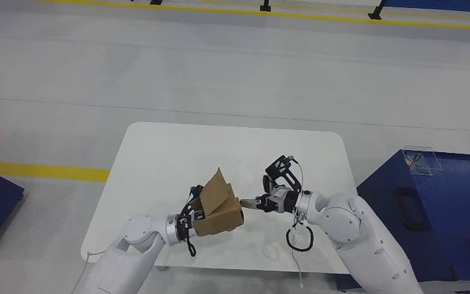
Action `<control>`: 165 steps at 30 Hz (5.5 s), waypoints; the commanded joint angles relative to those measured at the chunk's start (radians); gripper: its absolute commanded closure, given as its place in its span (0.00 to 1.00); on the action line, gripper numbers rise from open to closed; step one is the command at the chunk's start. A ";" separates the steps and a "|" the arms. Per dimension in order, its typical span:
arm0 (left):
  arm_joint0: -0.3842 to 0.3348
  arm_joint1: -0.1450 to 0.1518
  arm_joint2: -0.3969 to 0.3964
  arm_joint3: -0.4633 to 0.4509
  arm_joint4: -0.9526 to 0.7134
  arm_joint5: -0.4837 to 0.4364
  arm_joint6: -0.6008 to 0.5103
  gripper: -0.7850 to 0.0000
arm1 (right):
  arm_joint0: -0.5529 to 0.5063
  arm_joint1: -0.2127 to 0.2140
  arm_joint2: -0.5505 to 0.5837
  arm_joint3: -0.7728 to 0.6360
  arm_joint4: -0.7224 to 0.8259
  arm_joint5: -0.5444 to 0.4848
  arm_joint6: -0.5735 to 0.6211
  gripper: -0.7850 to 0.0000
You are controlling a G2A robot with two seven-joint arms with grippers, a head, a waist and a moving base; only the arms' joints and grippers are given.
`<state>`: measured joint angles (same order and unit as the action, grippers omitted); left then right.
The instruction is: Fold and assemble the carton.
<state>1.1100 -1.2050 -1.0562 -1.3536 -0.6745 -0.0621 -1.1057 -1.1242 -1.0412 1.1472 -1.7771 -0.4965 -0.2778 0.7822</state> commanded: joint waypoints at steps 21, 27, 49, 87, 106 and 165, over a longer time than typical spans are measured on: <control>0.030 -0.001 0.002 -0.022 0.002 -0.021 0.021 1.00 | -0.027 0.006 0.061 0.016 0.041 -0.023 -0.046 0.00; 0.036 -0.002 0.008 -0.028 0.007 -0.029 0.033 1.00 | -0.082 0.026 0.227 0.017 0.076 -0.019 -0.110 0.00; 0.000 -0.027 0.068 -0.038 0.009 -0.055 0.138 1.00 | -0.187 0.044 0.443 -0.008 0.041 -0.003 -0.272 0.00; 0.092 -0.125 0.176 -0.399 -0.652 0.476 1.348 1.00 | -0.187 0.044 0.443 -0.008 0.041 -0.003 -0.272 0.00; 0.114 -0.200 0.203 -0.355 -0.876 0.145 2.016 1.00 | -0.187 0.044 0.443 -0.008 0.041 -0.003 -0.272 0.00; 0.321 -0.158 0.083 -0.656 -0.263 0.393 1.286 0.00 | -0.187 0.044 0.443 -0.008 0.041 -0.003 -0.272 0.00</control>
<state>1.4307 -1.3635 -0.9733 -2.0098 -0.9372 0.3313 0.1820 -1.3110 -0.9969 1.5904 -1.7853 -0.4555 -0.2809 0.5105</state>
